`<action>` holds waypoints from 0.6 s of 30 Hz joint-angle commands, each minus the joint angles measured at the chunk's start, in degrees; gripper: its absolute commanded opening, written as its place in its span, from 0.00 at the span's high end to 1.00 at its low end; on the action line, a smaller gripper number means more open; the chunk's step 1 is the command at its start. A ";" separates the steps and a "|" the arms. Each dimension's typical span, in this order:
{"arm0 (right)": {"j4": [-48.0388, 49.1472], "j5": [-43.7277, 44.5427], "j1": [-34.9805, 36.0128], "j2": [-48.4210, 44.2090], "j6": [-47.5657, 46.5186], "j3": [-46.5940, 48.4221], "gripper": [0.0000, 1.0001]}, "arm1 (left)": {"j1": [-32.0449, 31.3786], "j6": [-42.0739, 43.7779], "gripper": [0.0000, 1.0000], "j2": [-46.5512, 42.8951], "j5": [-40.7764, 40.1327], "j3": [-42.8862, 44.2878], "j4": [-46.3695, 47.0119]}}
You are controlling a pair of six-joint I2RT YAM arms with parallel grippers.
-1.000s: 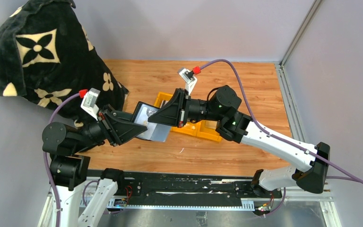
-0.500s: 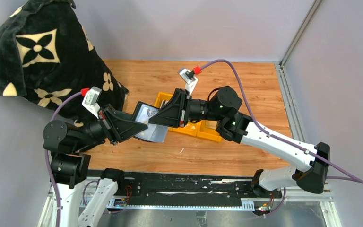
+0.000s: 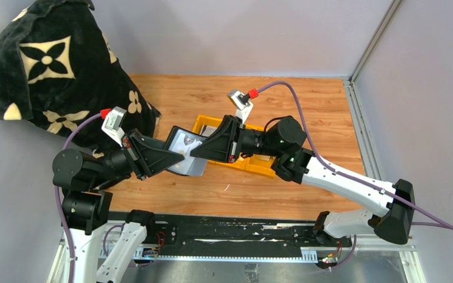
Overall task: Take the credit cards out of the card holder
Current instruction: Remove the credit card from the card holder.
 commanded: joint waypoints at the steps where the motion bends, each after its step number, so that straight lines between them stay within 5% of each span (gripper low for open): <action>1: 5.27 -2.00 0.33 -0.15 2.08 -1.25 0.89 | -0.01 -0.66 1.00 0.31 -1.61 1.86 0.92; 6: 5.56 -1.51 0.33 -1.52 1.45 -2.64 1.00 | -0.01 -0.84 1.00 0.38 -2.02 3.09 0.45; 18: 5.83 -0.38 0.33 -3.71 0.57 -5.64 1.00 | -0.01 -1.19 0.96 0.44 -2.46 4.25 -0.25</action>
